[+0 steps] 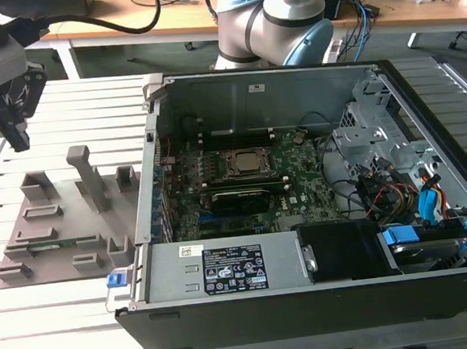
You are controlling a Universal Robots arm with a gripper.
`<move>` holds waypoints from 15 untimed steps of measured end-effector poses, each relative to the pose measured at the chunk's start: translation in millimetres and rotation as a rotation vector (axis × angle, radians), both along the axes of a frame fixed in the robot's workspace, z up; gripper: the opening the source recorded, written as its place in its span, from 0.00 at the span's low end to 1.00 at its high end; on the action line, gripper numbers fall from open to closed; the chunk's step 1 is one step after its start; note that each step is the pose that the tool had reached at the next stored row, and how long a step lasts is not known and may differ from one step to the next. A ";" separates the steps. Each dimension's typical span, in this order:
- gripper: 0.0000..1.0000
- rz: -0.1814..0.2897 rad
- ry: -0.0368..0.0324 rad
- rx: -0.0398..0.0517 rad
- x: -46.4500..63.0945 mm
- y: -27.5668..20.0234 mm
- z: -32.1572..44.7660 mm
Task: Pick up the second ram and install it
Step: 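Pick up the second ram and move it above second insertion slot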
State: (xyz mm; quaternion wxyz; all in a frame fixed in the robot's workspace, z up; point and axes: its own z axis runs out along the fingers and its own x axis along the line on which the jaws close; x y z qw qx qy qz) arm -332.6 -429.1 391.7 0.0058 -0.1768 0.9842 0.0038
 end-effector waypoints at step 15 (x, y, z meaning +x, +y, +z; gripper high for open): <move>0.11 0.199 -0.0003 -0.0214 0.0 0.0 -0.1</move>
